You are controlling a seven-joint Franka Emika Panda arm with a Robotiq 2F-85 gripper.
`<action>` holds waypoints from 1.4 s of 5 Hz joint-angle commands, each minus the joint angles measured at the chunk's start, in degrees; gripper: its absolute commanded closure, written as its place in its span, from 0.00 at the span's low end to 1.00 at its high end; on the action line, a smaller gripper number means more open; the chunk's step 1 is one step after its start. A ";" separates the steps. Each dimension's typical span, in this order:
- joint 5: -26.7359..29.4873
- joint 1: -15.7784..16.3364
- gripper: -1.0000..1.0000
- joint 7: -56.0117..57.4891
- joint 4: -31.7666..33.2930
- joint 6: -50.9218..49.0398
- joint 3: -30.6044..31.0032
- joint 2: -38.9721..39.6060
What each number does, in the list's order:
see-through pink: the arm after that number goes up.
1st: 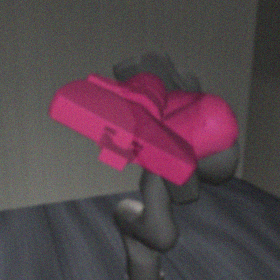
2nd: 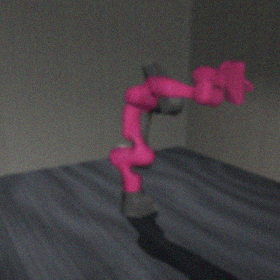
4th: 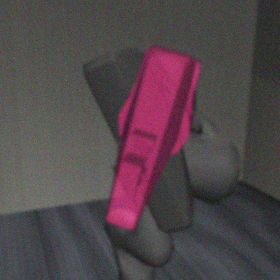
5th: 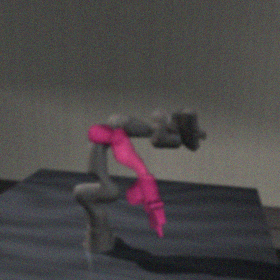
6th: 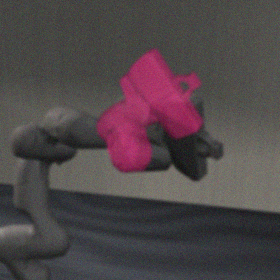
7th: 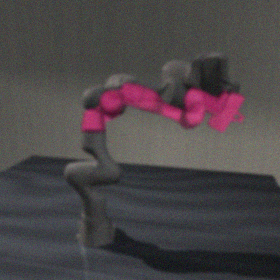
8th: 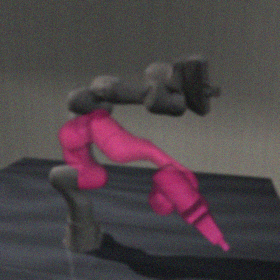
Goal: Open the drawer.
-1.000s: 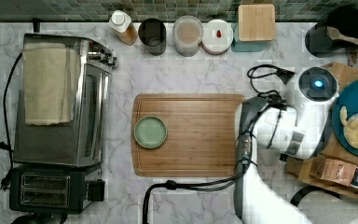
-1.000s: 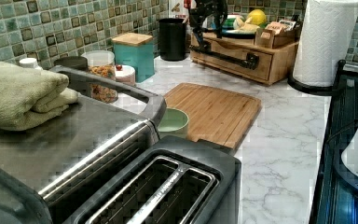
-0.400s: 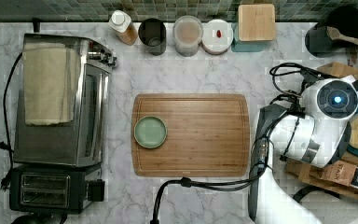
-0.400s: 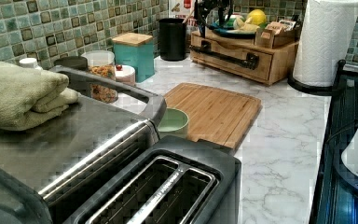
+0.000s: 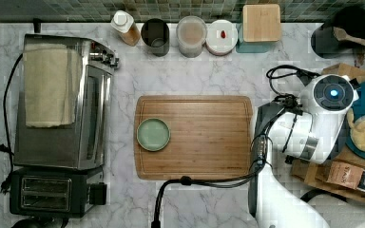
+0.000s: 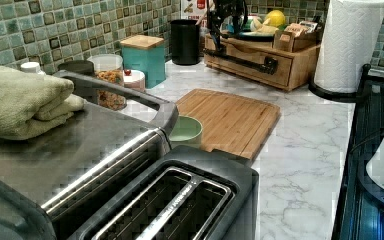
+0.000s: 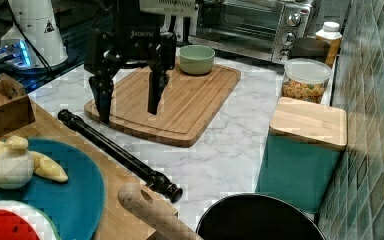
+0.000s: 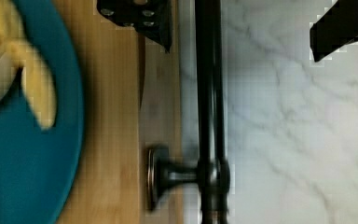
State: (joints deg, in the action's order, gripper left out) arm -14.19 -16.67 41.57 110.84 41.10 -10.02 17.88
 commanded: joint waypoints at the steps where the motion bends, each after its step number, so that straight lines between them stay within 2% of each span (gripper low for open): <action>1: -0.34 -1.04 0.00 -1.85 -2.94 1.61 -1.38 2.40; 2: -2.10 -0.28 0.00 -4.15 -0.70 3.91 -2.58 2.28; 4: -0.67 -0.97 0.00 -3.48 1.28 8.72 -1.72 4.48; 5: -2.51 -1.72 0.00 -3.95 0.12 9.07 -1.20 6.84; 7: -0.48 -1.06 0.00 -0.59 -2.83 6.98 -1.41 10.00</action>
State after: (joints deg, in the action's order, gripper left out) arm -15.71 -16.77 41.46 112.30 50.39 -10.82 27.22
